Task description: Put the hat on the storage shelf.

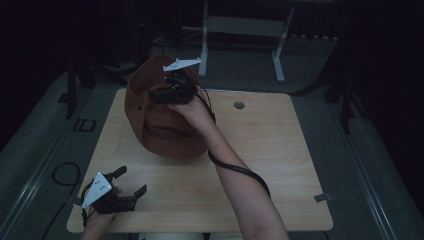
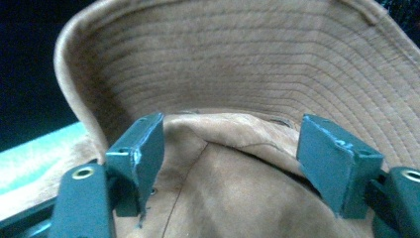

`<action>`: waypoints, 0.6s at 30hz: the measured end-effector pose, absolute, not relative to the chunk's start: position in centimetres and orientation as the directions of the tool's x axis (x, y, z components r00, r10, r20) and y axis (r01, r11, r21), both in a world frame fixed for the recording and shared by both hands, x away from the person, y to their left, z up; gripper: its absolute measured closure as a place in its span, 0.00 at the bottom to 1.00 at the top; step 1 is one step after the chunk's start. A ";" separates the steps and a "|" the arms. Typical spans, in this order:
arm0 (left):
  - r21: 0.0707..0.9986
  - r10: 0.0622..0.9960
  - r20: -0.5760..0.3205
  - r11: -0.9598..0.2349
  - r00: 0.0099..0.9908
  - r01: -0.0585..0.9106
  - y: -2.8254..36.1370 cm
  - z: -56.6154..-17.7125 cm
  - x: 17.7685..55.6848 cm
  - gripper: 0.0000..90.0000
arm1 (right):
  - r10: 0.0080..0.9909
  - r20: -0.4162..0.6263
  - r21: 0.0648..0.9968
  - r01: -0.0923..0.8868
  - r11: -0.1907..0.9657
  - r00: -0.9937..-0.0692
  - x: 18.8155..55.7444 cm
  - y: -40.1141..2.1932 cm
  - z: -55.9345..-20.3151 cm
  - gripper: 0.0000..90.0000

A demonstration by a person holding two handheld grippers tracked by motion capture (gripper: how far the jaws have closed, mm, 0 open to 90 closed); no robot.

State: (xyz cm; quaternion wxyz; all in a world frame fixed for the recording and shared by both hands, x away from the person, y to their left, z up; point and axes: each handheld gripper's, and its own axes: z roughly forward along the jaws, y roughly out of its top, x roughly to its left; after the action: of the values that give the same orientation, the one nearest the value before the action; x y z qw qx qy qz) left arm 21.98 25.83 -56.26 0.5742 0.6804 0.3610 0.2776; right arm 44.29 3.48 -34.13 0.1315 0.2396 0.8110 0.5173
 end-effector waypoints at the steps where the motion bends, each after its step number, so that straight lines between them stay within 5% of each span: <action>1: 0.982 0.811 -0.036 -0.081 0.584 0.173 25.8 -56.3 22.0 0.03 | 0.519 0.046 0.905 0.256 0.341 -0.854 44.2 3.2 -34.0 0.23; 5: 0.981 0.814 -0.035 -0.082 0.580 0.173 25.8 -56.3 22.0 0.03 | 0.502 0.066 0.913 0.255 0.319 -0.863 43.7 2.0 -33.5 0.14; 18: 0.979 0.819 -0.031 -0.092 0.573 0.184 25.5 -56.5 22.3 0.03 | 0.516 0.019 0.919 0.217 0.328 -0.856 43.0 -1.7 -35.1 0.13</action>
State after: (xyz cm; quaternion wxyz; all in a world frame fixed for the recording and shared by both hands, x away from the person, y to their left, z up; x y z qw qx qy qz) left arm 22.26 25.49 -56.51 0.5655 0.6834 0.3666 0.2808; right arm 42.98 -1.73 -35.07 0.1400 0.2284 0.8026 0.5329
